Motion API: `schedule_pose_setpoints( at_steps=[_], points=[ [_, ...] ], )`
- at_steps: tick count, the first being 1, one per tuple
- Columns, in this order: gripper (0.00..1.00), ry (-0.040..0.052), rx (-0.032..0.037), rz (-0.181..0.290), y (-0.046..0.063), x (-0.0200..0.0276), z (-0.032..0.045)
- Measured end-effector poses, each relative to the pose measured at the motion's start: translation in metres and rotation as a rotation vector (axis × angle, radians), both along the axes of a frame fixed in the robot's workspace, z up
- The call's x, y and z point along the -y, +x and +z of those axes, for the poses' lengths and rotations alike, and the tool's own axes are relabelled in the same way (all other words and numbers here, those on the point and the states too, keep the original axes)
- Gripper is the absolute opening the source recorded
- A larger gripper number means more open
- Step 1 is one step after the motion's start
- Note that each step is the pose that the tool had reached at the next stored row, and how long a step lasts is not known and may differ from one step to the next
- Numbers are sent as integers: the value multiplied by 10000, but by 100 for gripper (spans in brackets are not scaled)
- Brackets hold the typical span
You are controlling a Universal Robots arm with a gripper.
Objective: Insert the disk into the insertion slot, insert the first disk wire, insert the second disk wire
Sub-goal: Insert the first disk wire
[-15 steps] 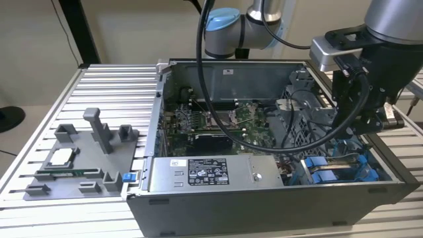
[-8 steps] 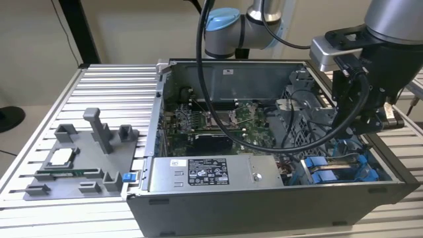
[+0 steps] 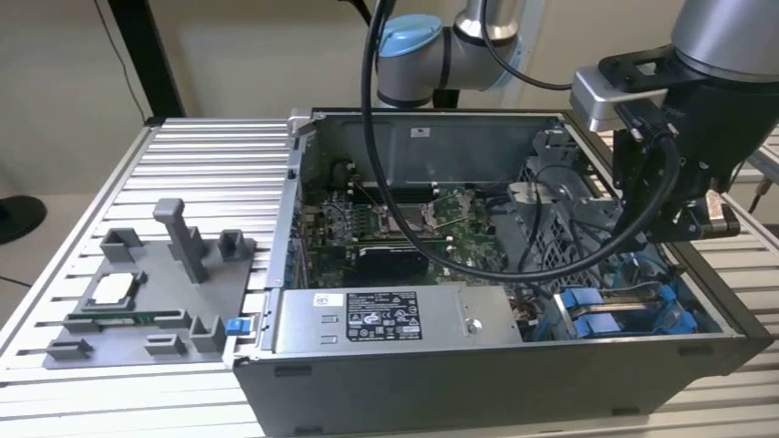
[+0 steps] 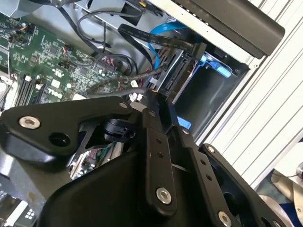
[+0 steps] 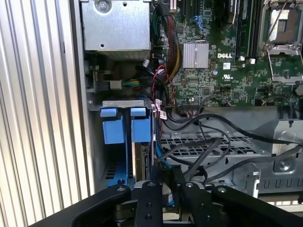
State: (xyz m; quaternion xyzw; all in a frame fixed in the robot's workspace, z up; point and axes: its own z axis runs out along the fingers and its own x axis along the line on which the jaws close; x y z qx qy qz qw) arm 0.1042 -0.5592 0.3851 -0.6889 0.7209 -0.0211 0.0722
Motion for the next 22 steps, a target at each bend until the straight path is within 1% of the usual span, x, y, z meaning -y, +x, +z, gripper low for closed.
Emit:
schedule_pose_setpoints(
  at_steps=[16,19,22],
  points=[
    [0,45,0,-1,1,3,-7],
    [0,44,0,-15,4,27,-23],
    [0,44,0,-29,12,78,-39]
  ],
)
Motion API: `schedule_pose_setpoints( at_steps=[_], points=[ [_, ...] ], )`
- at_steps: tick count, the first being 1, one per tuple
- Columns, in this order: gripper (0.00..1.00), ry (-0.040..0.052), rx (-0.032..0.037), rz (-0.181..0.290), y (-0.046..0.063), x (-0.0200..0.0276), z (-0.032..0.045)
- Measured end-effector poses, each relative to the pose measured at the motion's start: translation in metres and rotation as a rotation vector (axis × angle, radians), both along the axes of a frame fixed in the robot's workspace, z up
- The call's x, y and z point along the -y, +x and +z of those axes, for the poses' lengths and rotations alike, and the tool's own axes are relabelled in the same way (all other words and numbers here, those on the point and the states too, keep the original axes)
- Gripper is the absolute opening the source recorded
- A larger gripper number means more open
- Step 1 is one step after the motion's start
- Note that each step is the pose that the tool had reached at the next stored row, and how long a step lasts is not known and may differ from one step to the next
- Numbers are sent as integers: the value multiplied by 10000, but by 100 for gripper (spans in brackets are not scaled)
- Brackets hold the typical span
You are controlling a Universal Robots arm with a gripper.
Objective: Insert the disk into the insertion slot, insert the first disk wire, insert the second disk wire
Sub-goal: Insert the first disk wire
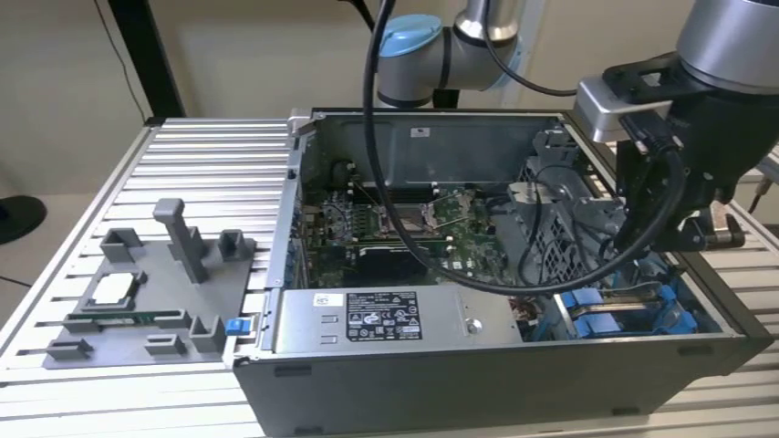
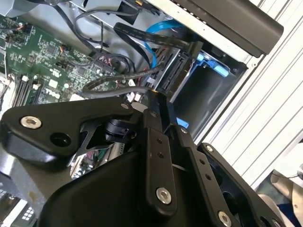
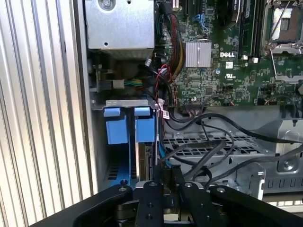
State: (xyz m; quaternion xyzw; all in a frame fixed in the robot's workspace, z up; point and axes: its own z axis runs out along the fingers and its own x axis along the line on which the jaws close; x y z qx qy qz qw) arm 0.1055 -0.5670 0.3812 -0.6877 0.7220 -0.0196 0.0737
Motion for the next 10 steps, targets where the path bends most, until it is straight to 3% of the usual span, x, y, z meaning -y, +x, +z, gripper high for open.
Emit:
schedule_pose_setpoints(
  at_steps=[10],
  points=[
    [0,-2,0,-41,38,201,-50]
  ],
)
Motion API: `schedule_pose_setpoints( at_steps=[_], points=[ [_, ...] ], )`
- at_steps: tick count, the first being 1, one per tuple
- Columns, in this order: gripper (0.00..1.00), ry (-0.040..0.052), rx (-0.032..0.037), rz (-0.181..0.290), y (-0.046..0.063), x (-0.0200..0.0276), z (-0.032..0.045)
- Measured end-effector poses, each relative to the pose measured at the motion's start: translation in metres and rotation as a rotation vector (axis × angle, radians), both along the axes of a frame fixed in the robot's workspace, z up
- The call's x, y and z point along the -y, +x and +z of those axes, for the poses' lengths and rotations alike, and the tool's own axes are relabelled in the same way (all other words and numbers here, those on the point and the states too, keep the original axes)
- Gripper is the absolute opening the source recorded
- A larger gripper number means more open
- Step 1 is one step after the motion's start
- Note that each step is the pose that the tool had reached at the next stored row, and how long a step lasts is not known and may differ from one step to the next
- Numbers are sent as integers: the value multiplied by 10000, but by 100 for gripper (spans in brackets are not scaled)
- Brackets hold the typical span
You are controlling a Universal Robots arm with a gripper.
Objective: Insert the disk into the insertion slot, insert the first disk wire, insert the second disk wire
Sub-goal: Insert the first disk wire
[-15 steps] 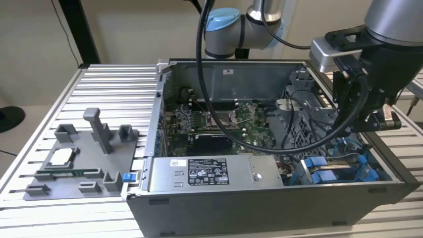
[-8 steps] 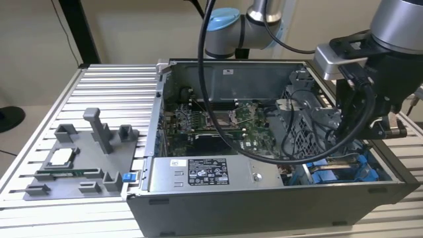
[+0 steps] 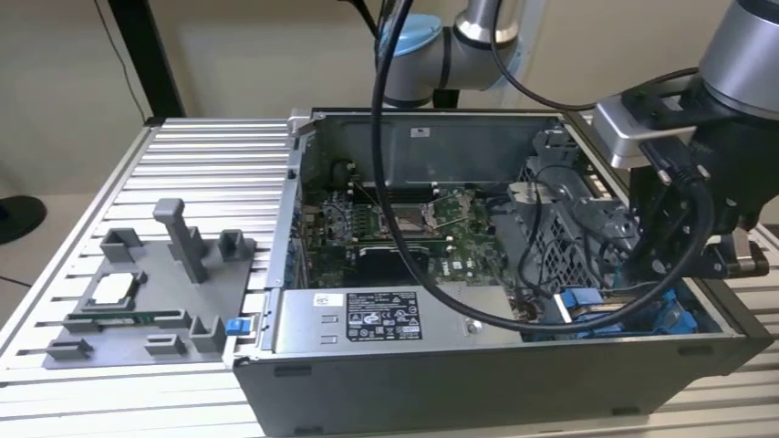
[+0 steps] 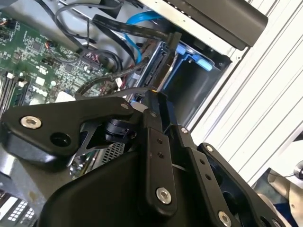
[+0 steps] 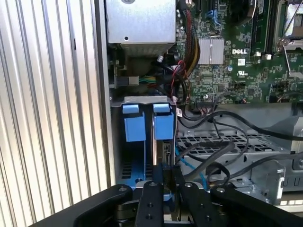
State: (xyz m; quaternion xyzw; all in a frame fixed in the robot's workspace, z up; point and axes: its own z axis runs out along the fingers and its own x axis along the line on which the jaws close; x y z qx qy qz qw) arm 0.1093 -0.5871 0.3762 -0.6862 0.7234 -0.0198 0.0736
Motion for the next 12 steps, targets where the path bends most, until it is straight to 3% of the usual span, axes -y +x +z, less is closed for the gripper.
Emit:
schedule_pose_setpoints(
  at_steps=[4,12],
  points=[
    [0,3,0,-8,11,32,-49],
    [0,5,0,-9,41,48,-137]
  ],
)
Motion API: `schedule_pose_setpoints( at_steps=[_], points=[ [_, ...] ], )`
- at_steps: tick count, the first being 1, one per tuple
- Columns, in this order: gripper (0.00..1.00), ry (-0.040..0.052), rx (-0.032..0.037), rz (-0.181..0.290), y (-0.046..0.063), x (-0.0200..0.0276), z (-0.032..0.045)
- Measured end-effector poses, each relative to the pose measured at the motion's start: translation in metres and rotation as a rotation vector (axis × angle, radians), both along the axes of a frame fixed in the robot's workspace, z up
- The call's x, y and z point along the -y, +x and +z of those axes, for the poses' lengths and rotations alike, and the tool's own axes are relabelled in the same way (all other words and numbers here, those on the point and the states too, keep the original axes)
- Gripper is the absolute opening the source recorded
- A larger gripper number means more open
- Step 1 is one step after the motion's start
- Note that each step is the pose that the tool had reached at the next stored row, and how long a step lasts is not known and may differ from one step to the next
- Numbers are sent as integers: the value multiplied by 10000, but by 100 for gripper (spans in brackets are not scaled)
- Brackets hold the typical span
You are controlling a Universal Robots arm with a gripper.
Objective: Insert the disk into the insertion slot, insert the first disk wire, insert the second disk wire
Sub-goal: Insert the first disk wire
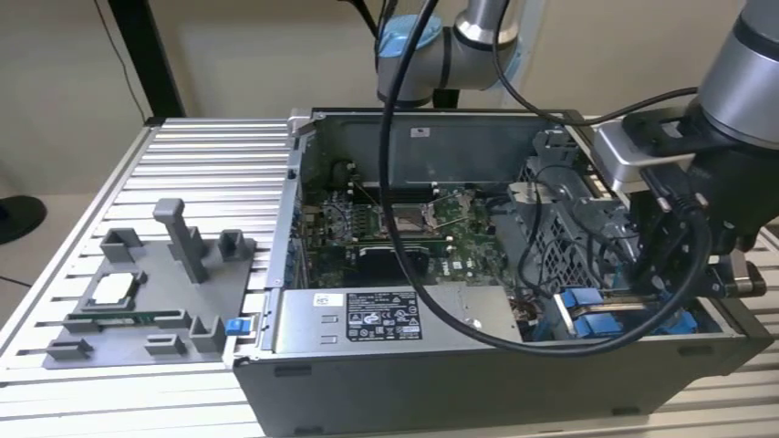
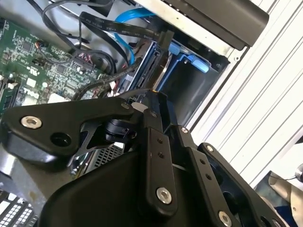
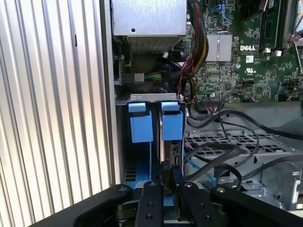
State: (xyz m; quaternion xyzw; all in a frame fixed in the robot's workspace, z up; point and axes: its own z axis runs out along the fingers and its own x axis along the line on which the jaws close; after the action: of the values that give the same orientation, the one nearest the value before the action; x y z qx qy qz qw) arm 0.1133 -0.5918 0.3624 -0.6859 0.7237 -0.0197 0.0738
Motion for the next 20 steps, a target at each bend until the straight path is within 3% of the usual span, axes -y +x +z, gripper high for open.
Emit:
schedule_pose_setpoints(
  at_steps=[7,10,16,20],
  points=[
    [0,8,-1,0,125,-3,-30],
    [0,135,-1,0,184,-3,-48],
    [0,191,26,1,164,-32,-73],
    [0,405,57,4,162,-36,-102]
  ],
)
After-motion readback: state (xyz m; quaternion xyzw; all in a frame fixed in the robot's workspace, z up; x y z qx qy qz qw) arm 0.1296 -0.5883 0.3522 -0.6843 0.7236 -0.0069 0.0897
